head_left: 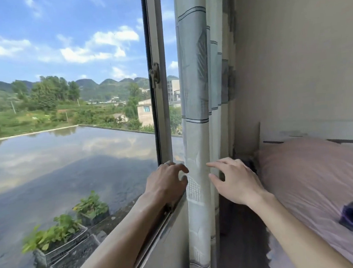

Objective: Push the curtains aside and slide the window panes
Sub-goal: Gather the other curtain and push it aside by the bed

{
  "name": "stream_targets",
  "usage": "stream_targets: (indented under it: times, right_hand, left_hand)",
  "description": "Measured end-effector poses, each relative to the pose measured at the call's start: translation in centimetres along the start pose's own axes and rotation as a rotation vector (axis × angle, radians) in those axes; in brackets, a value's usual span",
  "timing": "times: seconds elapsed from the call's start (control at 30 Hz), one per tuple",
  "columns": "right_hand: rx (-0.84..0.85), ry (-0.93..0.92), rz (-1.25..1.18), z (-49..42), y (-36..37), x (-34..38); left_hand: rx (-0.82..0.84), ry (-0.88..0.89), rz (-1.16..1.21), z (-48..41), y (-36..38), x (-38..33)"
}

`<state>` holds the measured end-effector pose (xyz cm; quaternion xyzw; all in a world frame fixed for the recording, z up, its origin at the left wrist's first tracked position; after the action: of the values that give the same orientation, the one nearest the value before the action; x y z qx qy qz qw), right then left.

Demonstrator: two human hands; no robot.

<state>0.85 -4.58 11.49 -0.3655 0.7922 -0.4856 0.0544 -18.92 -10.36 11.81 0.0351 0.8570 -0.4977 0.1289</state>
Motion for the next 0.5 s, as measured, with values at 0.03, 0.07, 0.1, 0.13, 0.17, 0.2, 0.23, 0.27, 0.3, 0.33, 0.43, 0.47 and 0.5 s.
stream_targets:
  times: [0.03,0.07,0.1,0.13,0.17,0.2,0.23,0.27,0.3,0.33,0.43,0.47,0.5]
  right_hand:
    - [-0.018,0.014,0.002,-1.9,0.4,-0.8]
    - [-0.031,0.025,-0.007,-3.6,0.8,-1.5]
    - [-0.039,0.039,-0.027,-5.1,1.2,-2.1]
    - [-0.047,0.055,-0.051,-7.0,1.9,-3.1]
    - [-0.051,0.069,-0.079,-8.6,2.6,-3.9]
    - [-0.055,0.077,-0.107,-10.1,3.2,-4.6]
    - [-0.058,0.084,-0.144,-11.5,3.8,-5.3]
    - [-0.060,0.077,-0.189,-13.2,4.6,-6.2]
    - [-0.063,0.066,-0.233,-14.6,5.3,-6.9]
    - [-0.070,0.054,-0.274,-16.0,6.0,-7.6]
    - [-0.082,0.048,-0.393,-20.7,8.3,-10.5]
    - [-0.087,0.052,-0.431,-22.2,9.0,-11.5]
    - [-0.091,0.055,-0.454,-23.6,9.6,-12.3]
  left_hand:
    - [-0.024,-0.003,0.056,-2.2,0.9,0.3]
    - [-0.052,-0.021,0.147,-4.2,1.7,0.5]
    - [-0.077,-0.054,0.264,-5.8,2.4,0.6]
    - [-0.102,-0.083,0.385,-8.1,3.4,0.8]
    - [-0.124,-0.107,0.486,-9.8,4.3,1.0]
    - [-0.154,-0.124,0.569,-11.5,5.0,1.1]
    - [-0.184,-0.135,0.642,-13.2,5.6,1.3]
    - [-0.212,-0.135,0.708,-15.3,6.4,1.3]
    - [-0.235,-0.136,0.759,-17.1,7.0,1.3]
    - [-0.258,-0.140,0.806,-18.8,7.6,1.3]
    - [-0.300,-0.169,0.939,-24.3,10.3,1.1]
    - [-0.303,-0.179,0.964,-25.9,11.3,0.9]
    - [-0.301,-0.187,0.965,-27.5,12.1,0.8]
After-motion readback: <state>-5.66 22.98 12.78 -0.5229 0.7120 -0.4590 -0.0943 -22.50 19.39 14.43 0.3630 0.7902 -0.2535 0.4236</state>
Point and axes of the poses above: each hand's wrist, its own z-axis away from the middle knuckle, its own y-axis out of the palm, x = y × z, the point moved 2 cm from there along -z, towards the middle knuckle, and after that the axes turned 3 degrees about -x, right-handed, at the moved point
